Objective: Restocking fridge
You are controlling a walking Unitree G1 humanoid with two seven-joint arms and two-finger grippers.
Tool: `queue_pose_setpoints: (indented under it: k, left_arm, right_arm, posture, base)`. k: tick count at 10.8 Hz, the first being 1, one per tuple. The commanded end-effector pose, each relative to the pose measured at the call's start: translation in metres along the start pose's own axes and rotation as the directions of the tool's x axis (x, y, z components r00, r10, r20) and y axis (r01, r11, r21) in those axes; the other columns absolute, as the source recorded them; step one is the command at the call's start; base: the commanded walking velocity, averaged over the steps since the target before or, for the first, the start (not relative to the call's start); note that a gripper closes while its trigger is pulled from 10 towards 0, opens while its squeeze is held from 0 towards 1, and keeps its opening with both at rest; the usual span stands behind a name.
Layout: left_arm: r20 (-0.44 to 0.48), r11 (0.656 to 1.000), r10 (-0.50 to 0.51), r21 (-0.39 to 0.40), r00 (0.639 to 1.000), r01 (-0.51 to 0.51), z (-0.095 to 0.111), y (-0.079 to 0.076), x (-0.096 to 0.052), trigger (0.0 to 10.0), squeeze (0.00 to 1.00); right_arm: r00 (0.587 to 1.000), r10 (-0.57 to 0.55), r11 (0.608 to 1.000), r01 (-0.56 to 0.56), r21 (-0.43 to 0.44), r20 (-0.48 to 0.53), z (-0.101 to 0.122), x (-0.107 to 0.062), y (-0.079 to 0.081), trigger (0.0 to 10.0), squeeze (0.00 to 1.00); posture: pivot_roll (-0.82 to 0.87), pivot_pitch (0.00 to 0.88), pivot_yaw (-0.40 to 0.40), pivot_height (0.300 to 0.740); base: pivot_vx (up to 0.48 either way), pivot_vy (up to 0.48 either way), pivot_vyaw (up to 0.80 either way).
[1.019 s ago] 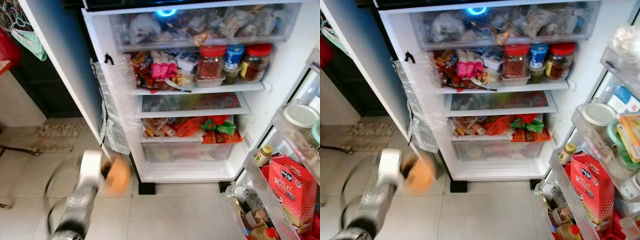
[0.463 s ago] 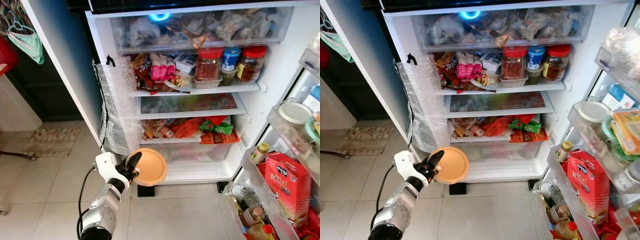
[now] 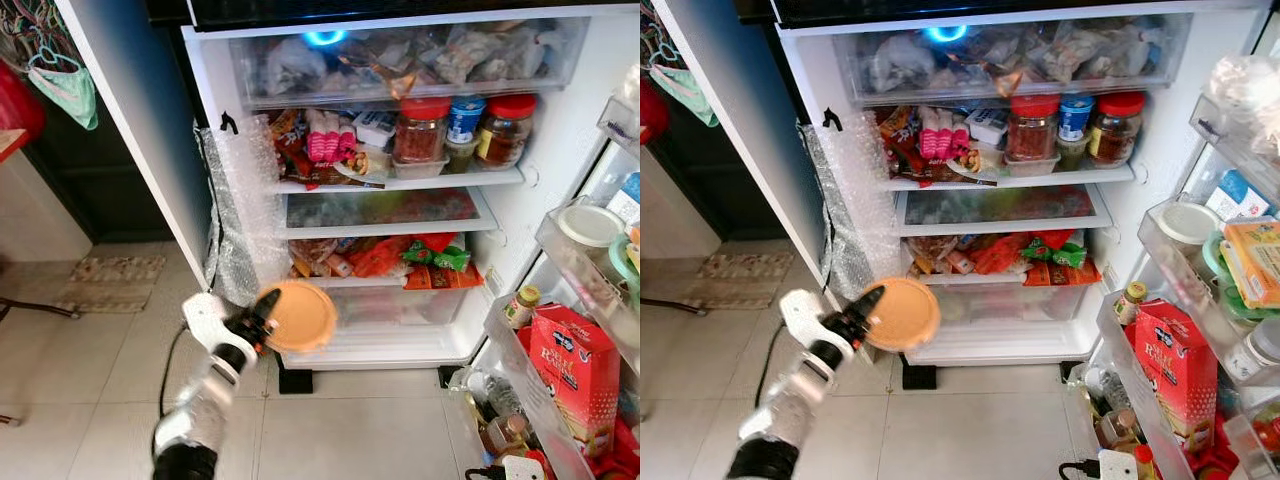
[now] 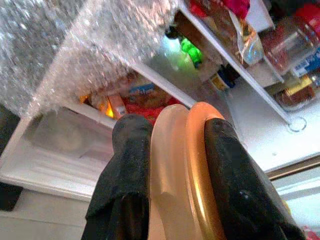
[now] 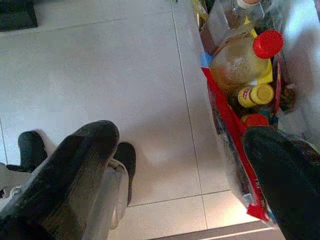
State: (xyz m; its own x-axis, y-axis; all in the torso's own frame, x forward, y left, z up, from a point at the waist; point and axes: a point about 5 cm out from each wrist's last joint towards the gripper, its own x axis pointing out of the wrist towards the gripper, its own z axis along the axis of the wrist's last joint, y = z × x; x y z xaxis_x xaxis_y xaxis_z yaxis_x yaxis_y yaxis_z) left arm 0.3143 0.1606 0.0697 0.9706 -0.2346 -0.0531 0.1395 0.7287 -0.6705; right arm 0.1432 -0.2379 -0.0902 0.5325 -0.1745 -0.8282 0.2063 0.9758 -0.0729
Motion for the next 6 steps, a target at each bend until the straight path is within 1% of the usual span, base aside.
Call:
queue_pose_setpoints:
  k: [1, 3, 4, 6]
  left_arm:
    - [0.001, 1.000, -0.021, -0.014, 1.000, 0.021, 0.004, -0.004, 0.003, 10.0, 0.00]
    - [-0.003, 0.999, -0.022, -0.044, 1.000, 0.022, 0.002, -0.002, 0.006, 10.0, 0.00]
    - [-0.009, 0.998, -0.029, -0.050, 1.000, 0.028, 0.001, -0.004, 0.008, 10.0, 0.00]
    - [-0.012, 0.997, -0.049, -0.053, 0.999, 0.049, 0.000, -0.008, 0.011, 10.0, 0.00]
  right_arm:
    - [1.000, -0.012, 1.000, 0.012, -0.003, -0.013, -0.001, 0.000, -0.002, 10.0, 0.00]
    - [0.999, -0.042, 0.999, 0.042, 0.004, -0.012, -0.002, -0.001, -0.011, 10.0, 0.00]
    - [0.999, -0.052, 0.999, 0.052, 0.002, -0.009, -0.002, -0.002, -0.016, 10.0, 0.00]
    - [0.998, -0.065, 0.998, 0.065, -0.006, -0.008, -0.005, -0.004, -0.021, 10.0, 0.00]
  posture:
    - [-0.04, 0.023, 0.030, 0.740]
    - [-0.06, 0.035, 0.025, 0.740]
    - [-0.07, 0.041, 0.012, 0.740]
    - [-0.07, 0.054, 0.003, 0.740]
  base:
    - [0.000, 0.000, 0.00]
    - [0.000, 0.000, 0.00]
    - [0.000, 0.000, 0.00]
    - [0.000, 0.000, 0.00]
